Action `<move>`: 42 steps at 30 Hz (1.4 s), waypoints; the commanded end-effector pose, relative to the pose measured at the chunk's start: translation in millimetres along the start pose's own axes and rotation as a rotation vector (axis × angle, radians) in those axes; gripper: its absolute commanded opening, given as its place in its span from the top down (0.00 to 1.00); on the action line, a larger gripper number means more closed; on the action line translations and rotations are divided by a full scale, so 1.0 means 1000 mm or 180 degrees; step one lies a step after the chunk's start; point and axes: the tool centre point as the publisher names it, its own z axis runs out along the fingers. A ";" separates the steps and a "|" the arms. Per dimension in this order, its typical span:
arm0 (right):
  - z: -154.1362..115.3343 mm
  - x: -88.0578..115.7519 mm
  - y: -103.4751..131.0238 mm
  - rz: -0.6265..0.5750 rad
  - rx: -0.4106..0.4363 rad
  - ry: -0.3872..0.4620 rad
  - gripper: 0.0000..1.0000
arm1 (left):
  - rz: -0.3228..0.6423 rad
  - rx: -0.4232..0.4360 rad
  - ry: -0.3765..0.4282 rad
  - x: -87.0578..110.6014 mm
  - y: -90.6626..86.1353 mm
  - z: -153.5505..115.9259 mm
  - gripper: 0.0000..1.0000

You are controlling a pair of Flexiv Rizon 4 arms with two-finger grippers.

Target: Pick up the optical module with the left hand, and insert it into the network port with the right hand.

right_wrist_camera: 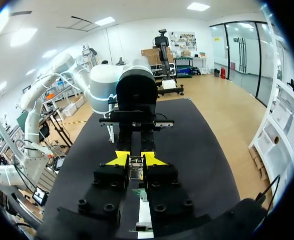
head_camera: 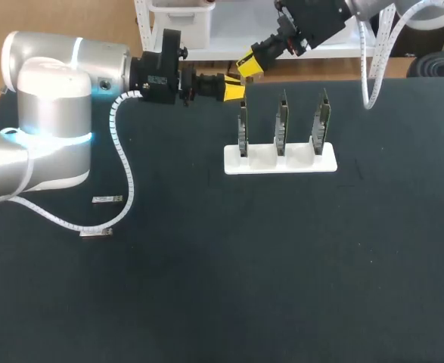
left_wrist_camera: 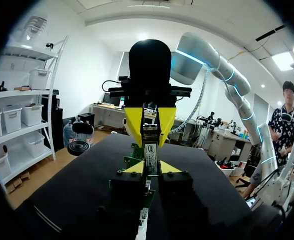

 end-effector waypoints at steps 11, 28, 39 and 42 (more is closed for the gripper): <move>-0.002 0.001 -0.003 -0.0018 -0.0012 -0.0004 1.00 | 0.0004 0.0006 0.0000 0.000 -0.003 0.001 0.00; -0.004 0.001 -0.001 -0.0055 0.0040 -0.0009 1.00 | 0.0090 0.0018 0.0017 -0.002 -0.005 -0.001 0.00; -0.005 0.002 -0.001 -0.0063 0.0035 -0.0019 1.00 | 0.0352 -0.0072 0.0227 -0.001 -0.007 -0.009 0.00; -0.006 0.002 -0.002 -0.0063 0.0030 -0.0016 1.00 | 0.0379 -0.0132 0.0285 0.003 -0.006 -0.014 0.00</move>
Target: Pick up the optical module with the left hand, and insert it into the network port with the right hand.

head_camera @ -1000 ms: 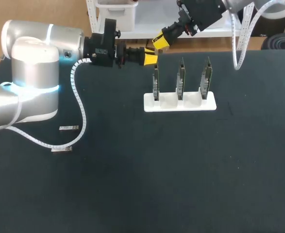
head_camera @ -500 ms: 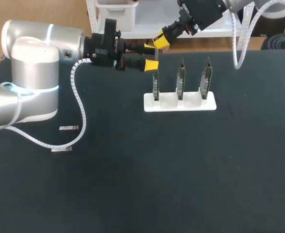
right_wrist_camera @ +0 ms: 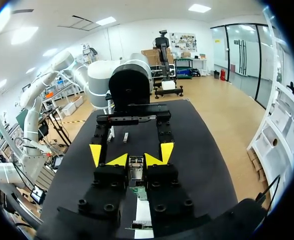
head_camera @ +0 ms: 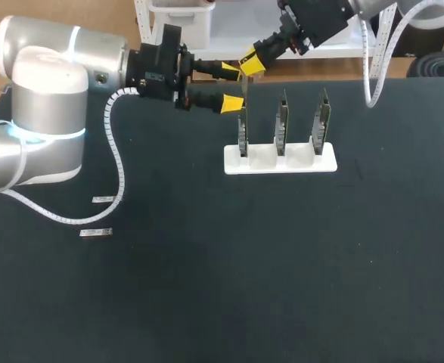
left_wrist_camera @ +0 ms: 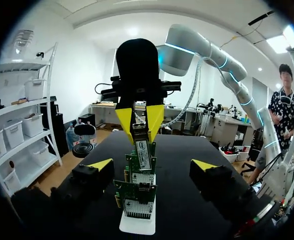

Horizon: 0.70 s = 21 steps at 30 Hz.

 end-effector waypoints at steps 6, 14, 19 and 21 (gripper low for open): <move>-0.001 0.001 0.001 -0.0009 -0.0007 0.0003 1.00 | 0.0254 -0.0127 0.0254 0.005 -0.003 -0.011 0.00; -0.002 0.002 0.000 -0.0003 -0.0010 -0.0003 1.00 | 0.0463 -0.0112 0.0542 0.010 -0.001 -0.013 0.00; -0.002 0.002 0.000 0.0001 -0.0006 -0.0009 1.00 | 0.0433 -0.0094 0.0599 0.015 0.000 -0.013 0.00; -0.003 0.002 -0.001 0.0005 -0.0005 -0.0010 1.00 | 0.0427 -0.0083 0.0635 0.016 0.000 -0.013 0.00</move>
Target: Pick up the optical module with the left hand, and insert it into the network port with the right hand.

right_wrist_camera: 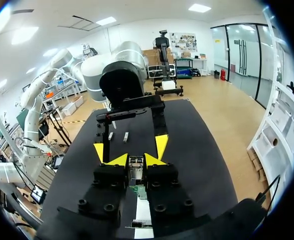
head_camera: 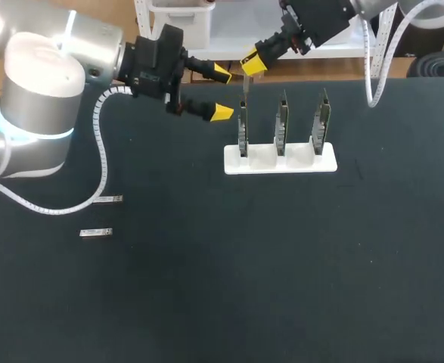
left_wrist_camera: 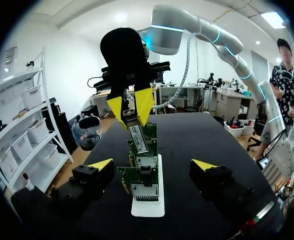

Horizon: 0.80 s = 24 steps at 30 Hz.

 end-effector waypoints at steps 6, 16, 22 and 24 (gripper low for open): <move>-0.001 0.001 0.000 -0.0003 -0.0003 -0.0003 1.00 | -0.0023 0.0049 0.0102 0.003 0.001 0.001 0.00; -0.001 0.001 -0.001 -0.0013 -0.0020 0.0016 1.00 | -0.0017 0.0062 0.0178 0.009 0.000 -0.001 0.00; -0.001 0.001 -0.002 -0.0009 -0.0025 0.0020 1.00 | -0.0110 0.0038 0.0225 0.013 0.002 -0.002 0.00; -0.002 0.001 -0.002 -0.0008 -0.0026 0.0021 1.00 | -0.0112 0.0039 0.0222 0.013 0.002 -0.002 0.00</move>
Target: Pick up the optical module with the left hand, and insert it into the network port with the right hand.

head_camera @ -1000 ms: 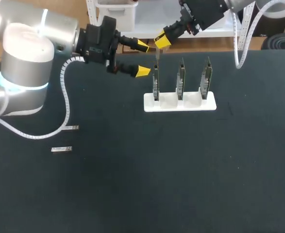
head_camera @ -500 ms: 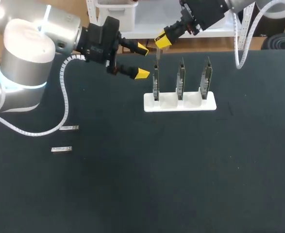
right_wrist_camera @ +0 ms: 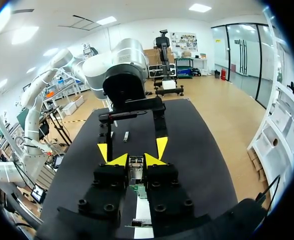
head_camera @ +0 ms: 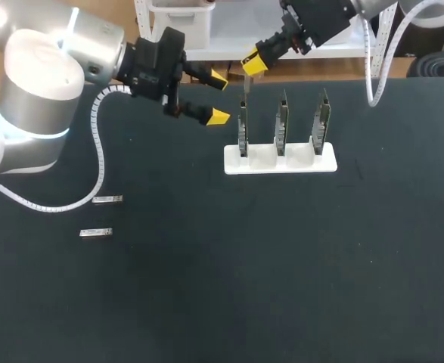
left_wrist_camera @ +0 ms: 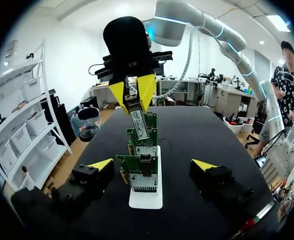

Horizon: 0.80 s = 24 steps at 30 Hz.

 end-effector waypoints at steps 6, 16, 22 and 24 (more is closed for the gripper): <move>-0.001 0.000 -0.002 0.0002 -0.0008 0.0001 1.00 | 0.0067 0.0008 0.0056 -0.003 0.002 0.003 0.00; -0.002 0.001 -0.001 0.0000 -0.0002 0.0009 1.00 | 0.0030 -0.0014 0.0067 -0.002 0.001 0.005 0.00; -0.002 0.001 0.001 -0.0012 -0.0002 0.0033 1.00 | 0.0005 -0.0048 0.0062 -0.002 0.001 0.005 0.00; -0.002 0.001 0.001 -0.0012 -0.0001 0.0037 1.00 | -0.0006 -0.0057 0.0065 -0.002 0.001 0.005 0.00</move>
